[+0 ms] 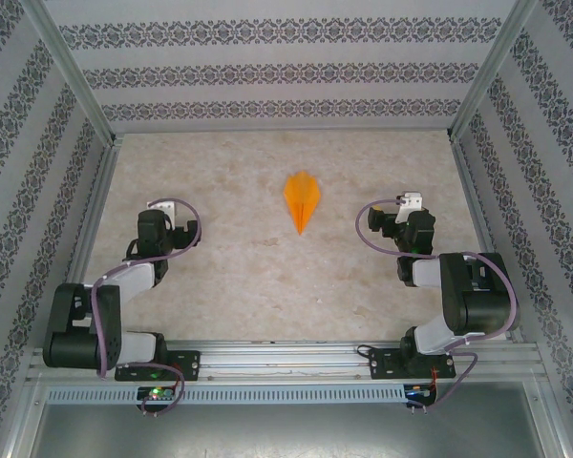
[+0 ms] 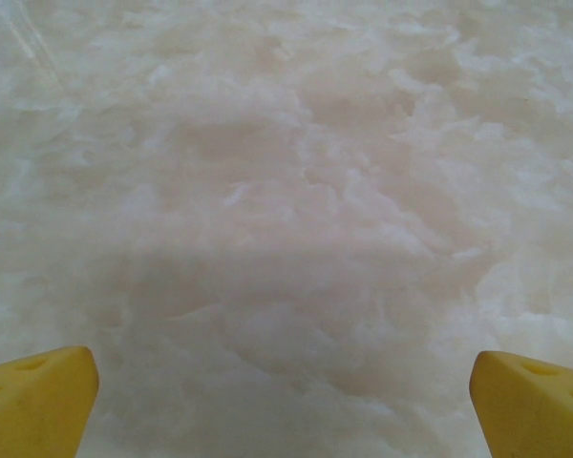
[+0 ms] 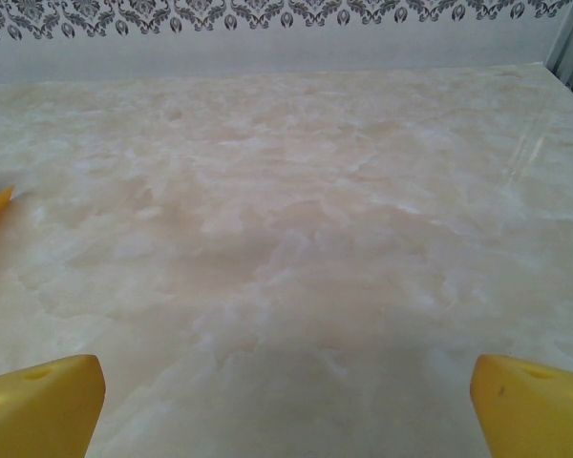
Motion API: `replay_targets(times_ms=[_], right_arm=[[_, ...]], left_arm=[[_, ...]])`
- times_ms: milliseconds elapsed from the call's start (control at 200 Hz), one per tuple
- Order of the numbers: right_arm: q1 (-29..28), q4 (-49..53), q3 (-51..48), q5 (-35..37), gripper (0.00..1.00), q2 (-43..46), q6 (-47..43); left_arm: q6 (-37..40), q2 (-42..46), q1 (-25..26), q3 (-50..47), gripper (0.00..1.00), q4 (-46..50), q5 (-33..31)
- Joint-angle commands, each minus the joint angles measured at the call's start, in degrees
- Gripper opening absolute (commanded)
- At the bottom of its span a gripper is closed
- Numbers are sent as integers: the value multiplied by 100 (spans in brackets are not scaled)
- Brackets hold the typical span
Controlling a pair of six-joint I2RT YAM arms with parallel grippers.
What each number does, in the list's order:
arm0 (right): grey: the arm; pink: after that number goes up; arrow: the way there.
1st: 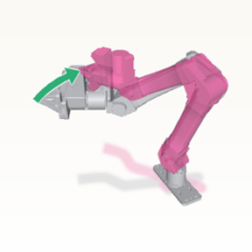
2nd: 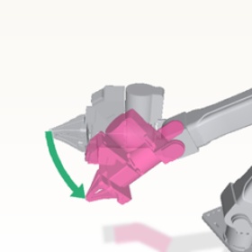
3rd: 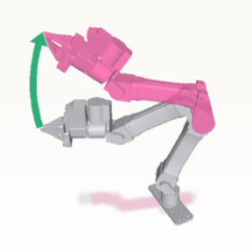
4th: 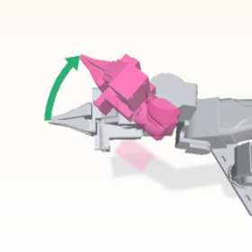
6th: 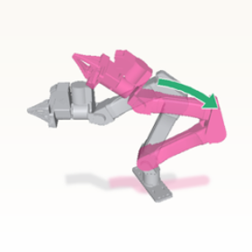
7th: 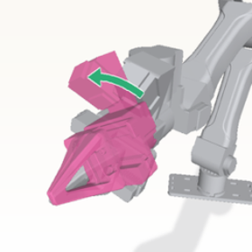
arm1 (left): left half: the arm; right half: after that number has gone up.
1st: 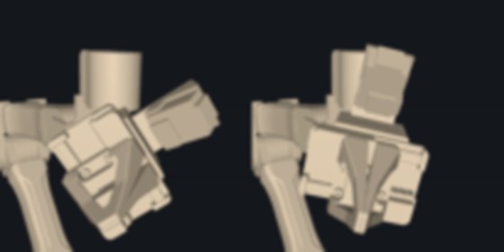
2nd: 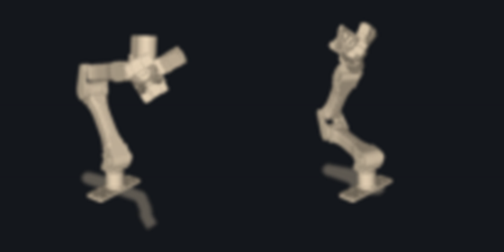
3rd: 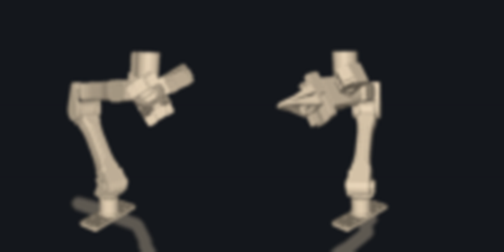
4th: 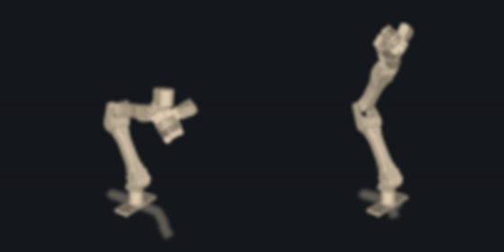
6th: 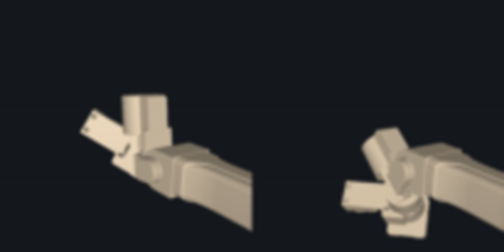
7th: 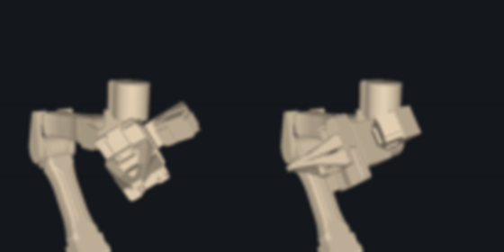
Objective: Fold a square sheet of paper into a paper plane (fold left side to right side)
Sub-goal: Reset both arms
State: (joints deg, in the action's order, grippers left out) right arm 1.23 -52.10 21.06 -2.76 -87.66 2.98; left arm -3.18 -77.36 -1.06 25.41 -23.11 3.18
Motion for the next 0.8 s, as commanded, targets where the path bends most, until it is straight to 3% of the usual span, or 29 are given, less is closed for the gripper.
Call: replay_targets(times_ms=[0,485,619,794], right_arm=[[-71,-125,75,66,98,27,-52],[-80,-117,83,74,98,21,-55],[-80,-117,83,74,98,21,-59],[-80,-117,83,74,98,21,-61]], left_arm=[[148,-182,-99,-8,100,-1006,341],[333,-1442,-157,-695,100,-3931,844],[248,-1430,-184,-815,100,-4130,695],[226,-1356,-180,-315,100,-3060,457]])
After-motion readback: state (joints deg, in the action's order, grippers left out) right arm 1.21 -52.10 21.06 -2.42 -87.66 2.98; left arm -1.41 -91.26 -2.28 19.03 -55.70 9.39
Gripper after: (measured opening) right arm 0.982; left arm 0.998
